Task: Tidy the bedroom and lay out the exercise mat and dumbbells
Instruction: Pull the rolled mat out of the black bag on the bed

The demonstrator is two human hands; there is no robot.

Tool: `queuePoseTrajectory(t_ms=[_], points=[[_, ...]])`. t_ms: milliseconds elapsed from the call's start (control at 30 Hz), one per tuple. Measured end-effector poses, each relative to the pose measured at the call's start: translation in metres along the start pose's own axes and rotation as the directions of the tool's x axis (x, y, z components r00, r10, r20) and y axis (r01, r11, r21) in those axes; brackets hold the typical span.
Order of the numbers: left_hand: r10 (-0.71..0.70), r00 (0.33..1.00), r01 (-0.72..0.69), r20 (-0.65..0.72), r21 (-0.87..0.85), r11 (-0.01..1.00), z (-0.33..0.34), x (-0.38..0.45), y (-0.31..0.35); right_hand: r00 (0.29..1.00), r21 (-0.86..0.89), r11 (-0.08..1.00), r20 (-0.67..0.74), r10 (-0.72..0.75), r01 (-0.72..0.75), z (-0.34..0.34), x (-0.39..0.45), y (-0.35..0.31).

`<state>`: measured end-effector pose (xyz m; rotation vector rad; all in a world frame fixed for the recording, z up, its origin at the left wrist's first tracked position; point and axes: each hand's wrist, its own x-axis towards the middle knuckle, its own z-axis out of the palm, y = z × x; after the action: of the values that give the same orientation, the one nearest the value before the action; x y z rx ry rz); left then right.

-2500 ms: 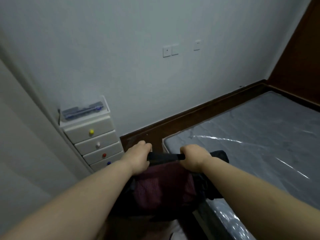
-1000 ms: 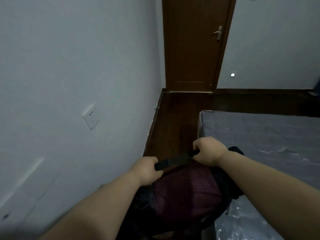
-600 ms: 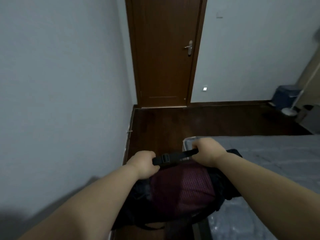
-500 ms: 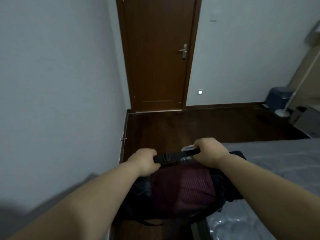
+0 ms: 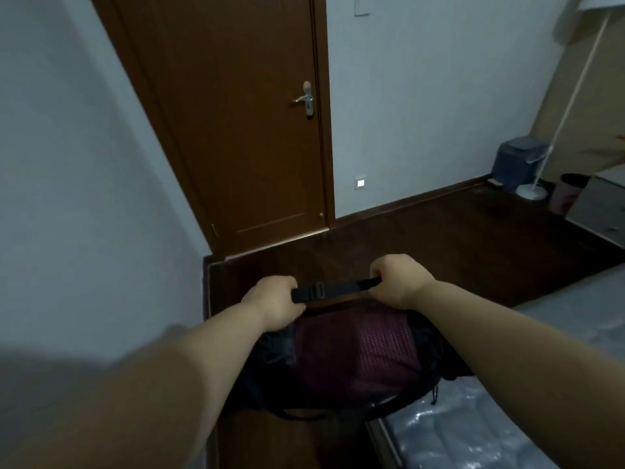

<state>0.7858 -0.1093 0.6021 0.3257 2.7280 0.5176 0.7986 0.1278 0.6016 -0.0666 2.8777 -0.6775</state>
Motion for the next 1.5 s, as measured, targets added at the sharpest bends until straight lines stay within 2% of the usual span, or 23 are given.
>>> queuePoseTrajectory(t_ms=[200,333,467,600,767,867,1033,1167,1200,1233,1300,1367,1500], points=[[0.039,0.999,-0.039,0.030,0.017,0.999,-0.038,0.135,-0.023,1.000,-0.051,0.998,-0.005,0.022,-0.022,-0.036,0.125,0.000],[0.169,0.979,-0.177,0.118,0.057,0.983,-0.057,0.244,-0.025,0.987,-0.060,0.987,-0.063,0.148,-0.152,-0.046,0.198,0.020],[0.307,0.917,-0.334,0.253,0.071,0.940,-0.077,0.340,-0.006,0.935,-0.056,0.934,-0.068,0.348,-0.352,-0.061,0.245,0.046],[0.441,0.823,-0.507,0.357,0.114,0.854,-0.089,0.424,0.042,0.857,0.003,0.870,-0.171,0.486,-0.493,-0.081,0.265,0.073],[0.575,0.677,-0.676,0.459,0.079,0.733,-0.064,0.500,0.139,0.706,0.137,0.742,-0.235,0.668,-0.657,-0.104,0.261,0.147],[0.635,0.604,-0.748,0.482,0.069,0.660,-0.050,0.539,0.201,0.618,0.248,0.672,-0.268,0.739,-0.697,-0.118,0.267,0.203],[0.635,0.536,-0.792,0.556,0.072,0.606,-0.023,0.601,0.299,0.547,0.308,0.605,-0.259,0.796,-0.734,-0.158,0.281,0.289],[0.669,0.432,-0.857,0.605,0.043,0.514,0.005,0.629,0.380,0.478,0.323,0.542,-0.260,0.839,-0.776,-0.196,0.264,0.344],[0.676,0.403,-0.875,0.617,0.043,0.482,0.013,0.635,0.400,0.445,0.337,0.515,-0.264,0.856,-0.788,-0.201,0.259,0.359],[0.691,0.337,-0.909,0.640,0.030,0.416,0.033,0.646,0.448,0.371,0.378,0.455,-0.276,0.886,-0.806,-0.212,0.248,0.390],[0.700,0.308,-0.931,0.645,0.053,0.361,0.045,0.654,0.481,0.303,0.406,0.397,-0.277,0.912,-0.823,-0.220,0.240,0.410],[0.718,0.232,-0.961,0.656,0.041,0.273,0.062,0.660,0.524,0.215,0.420,0.320,-0.278,0.936,-0.849,-0.224,0.231,0.438],[0.716,0.038,-0.997,0.697,-0.027,0.079,0.107,0.686,0.634,0.007,0.496,0.122,-0.226,0.974,-0.860,-0.248,0.213,0.510]])
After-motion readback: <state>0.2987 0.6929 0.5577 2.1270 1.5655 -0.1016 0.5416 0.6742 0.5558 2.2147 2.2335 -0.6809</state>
